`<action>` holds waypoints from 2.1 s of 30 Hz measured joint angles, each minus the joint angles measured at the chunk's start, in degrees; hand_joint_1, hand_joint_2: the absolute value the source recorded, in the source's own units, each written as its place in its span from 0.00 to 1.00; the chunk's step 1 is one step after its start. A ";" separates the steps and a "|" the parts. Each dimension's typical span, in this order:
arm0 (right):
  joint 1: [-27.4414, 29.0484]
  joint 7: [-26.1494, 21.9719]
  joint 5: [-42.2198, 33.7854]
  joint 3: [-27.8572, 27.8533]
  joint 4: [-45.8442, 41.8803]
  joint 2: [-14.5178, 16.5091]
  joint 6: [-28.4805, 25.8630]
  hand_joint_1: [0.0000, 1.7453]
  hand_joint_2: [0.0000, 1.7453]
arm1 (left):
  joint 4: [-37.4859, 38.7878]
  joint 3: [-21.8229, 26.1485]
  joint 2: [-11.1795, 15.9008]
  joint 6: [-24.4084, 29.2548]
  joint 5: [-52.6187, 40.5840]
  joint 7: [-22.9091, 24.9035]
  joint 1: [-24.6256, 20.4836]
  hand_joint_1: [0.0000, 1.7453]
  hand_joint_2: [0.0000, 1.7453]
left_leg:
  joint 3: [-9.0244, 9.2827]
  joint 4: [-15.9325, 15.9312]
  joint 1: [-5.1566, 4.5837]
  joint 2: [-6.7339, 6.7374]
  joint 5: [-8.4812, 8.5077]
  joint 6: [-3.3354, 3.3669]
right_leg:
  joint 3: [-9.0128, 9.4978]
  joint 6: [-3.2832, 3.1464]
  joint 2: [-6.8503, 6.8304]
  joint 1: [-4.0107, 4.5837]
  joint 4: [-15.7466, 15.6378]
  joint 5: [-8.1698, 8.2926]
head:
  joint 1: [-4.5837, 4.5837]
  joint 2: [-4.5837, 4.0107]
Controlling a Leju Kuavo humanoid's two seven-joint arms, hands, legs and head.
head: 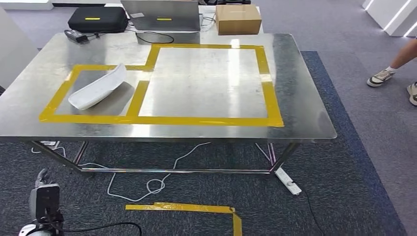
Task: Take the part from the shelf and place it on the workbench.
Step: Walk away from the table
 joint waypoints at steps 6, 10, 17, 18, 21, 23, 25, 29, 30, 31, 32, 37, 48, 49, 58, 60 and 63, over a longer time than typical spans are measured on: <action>-0.03 0.01 0.67 -0.60 -0.23 0.07 0.10 0.00 0.00 | 4.37 -0.65 1.13 0.96 -0.72 2.64 -0.83 0.00 0.00 | -1.50 3.09 0.40 -0.93 -3.14 -2.37 | -1.14 -2.35 0.92 0.02 -3.26 1.97 | -0.14 0.00; -0.12 0.18 1.41 -0.87 -0.27 0.07 0.19 0.00 0.00 | 11.71 -0.76 2.35 1.57 -1.46 3.33 -1.68 0.00 0.00 | -3.25 15.34 0.73 -3.10 -10.94 -3.05 | -3.97 -2.69 2.46 0.19 -2.80 4.37 | -0.37 0.00; -0.46 0.26 2.36 -0.97 -0.27 0.07 0.20 0.00 0.00 | 23.23 -0.81 3.66 2.91 -3.43 3.13 -3.98 0.00 0.00 | 8.68 -1.15 0.47 -4.50 -6.62 -1.41 | -8.07 -1.07 4.42 0.40 -0.47 6.88 | -0.37 0.00; -0.45 0.26 2.50 -0.99 -0.27 0.07 0.17 0.00 0.00 | 24.45 -0.81 3.74 3.22 -3.70 3.13 -4.23 0.00 0.00 | 8.30 -1.12 0.44 -4.40 -6.28 -0.97 | -8.23 -0.66 4.51 0.35 -0.49 7.27 | -0.38 0.00; -0.48 0.25 2.85 -1.03 -0.27 0.07 0.06 0.00 0.00 | 27.52 -0.80 3.91 3.98 -4.35 3.30 -4.78 0.00 0.00 | 6.66 -1.33 0.54 -3.72 -4.73 0.58 | -9.86 0.18 3.75 0.12 2.57 3.67 | -0.23 0.00; -0.67 0.25 3.03 -1.03 -0.26 0.07 0.06 0.00 0.00 | 28.90 -0.79 4.07 4.22 -4.60 3.35 -4.89 0.00 0.00 | 5.03 -1.30 0.47 -3.27 -3.56 1.06 | -11.83 0.52 2.97 0.04 9.39 -2.52 | -0.01 0.00; -0.77 0.25 3.14 -1.03 -0.26 0.07 0.05 0.00 0.00 | 29.87 -0.78 4.20 4.38 -4.78 3.35 -4.93 0.00 0.00 | 3.24 -1.21 0.31 -2.85 -2.25 1.09 | -12.39 0.77 2.77 0.03 15.36 -5.30 | 0.01 0.00; -0.82 0.25 3.13 -1.03 -0.26 0.07 0.02 0.00 0.00 | 31.81 -0.78 4.42 5.28 -5.75 3.68 -5.23 0.00 0.00 | 0.06 -0.64 -0.13 -2.55 -0.03 0.70 | -4.36 0.13 2.65 0.17 8.79 0.16 | -0.03 0.00; -0.96 0.25 3.11 -1.03 -0.27 0.07 0.03 0.00 0.00 | 32.36 -0.78 4.49 5.64 -6.21 3.89 -5.30 0.00 0.00 | -0.43 -0.41 -0.26 -2.52 0.47 0.49 | -0.70 -0.22 2.57 0.27 3.84 0.10 | -0.03 0.00; -1.12 0.25 3.10 -1.04 -0.27 0.07 0.07 0.00 0.00 | 32.99 -0.78 4.58 6.00 -6.69 4.13 -5.38 0.00 0.00 | -0.79 -0.23 -0.33 -2.49 1.06 0.24 | 2.15 -0.55 2.50 0.41 -0.46 -0.47 | -0.06 0.00; -1.23 0.26 3.09 -1.05 -0.27 0.07 0.13 0.00 0.00 | 33.67 -0.78 4.69 6.36 -7.16 4.37 -5.46 0.00 0.00 | -0.98 -0.17 -0.33 -2.46 1.64 -0.04 | 3.79 -0.79 2.44 0.57 -3.25 -1.25 | -0.04 0.00; -1.01 0.42 3.13 -1.07 -0.27 0.07 0.51 0.00 0.00 | 36.84 -0.80 5.16 7.33 -8.41 5.26 -5.36 0.00 0.00 | -2.66 4.17 0.24 -3.07 -2.95 -1.86 | 1.96 -2.67 1.95 0.36 -4.33 0.62 | -0.22 0.00; -1.03 0.48 3.10 -1.07 -0.27 0.07 0.80 0.00 0.00 | 39.39 -0.80 5.78 7.74 -8.75 5.71 -5.72 0.00 0.00 | 6.37 0.49 0.78 -3.75 -5.80 -1.89 | -6.45 -0.95 2.10 0.37 0.36 4.66 | -0.38 0.00; -0.98 0.53 3.10 -1.08 -0.28 0.06 0.87 0.00 0.00 | 39.85 -0.80 5.80 7.90 -8.85 5.82 -5.72 0.00 0.00 | 5.88 0.44 0.78 -3.68 -5.48 -1.43 | -6.73 -0.63 2.11 0.33 0.38 5.01 | -0.37 0.00; -0.79 0.75 3.93 -1.09 -0.26 -0.03 0.16 0.00 0.00 | 43.89 -0.44 6.12 9.32 -9.69 5.35 -6.09 0.00 0.00 | -0.85 0.33 0.02 -2.76 -0.16 0.87 | -8.70 0.03 2.14 0.26 14.08 -3.11 | -0.09 0.00; -1.01 0.74 4.24 -1.09 -0.23 -0.19 -0.23 0.00 0.00 | 44.67 -0.33 6.00 9.60 -9.98 5.30 -6.18 0.00 0.00 | -1.92 0.37 -0.32 -2.78 1.01 0.80 | -2.54 -1.21 2.08 0.74 5.81 -0.80 | -0.13 0.00; -1.51 0.45 4.86 -1.09 0.31 -0.60 -1.31 0.00 0.00 | 45.84 0.04 5.80 10.11 -10.21 5.41 -6.25 0.00 0.00 | -2.54 0.10 -0.20 -2.64 2.74 0.07 | 3.08 -2.11 2.02 1.50 -3.56 -1.43 | -0.13 0.00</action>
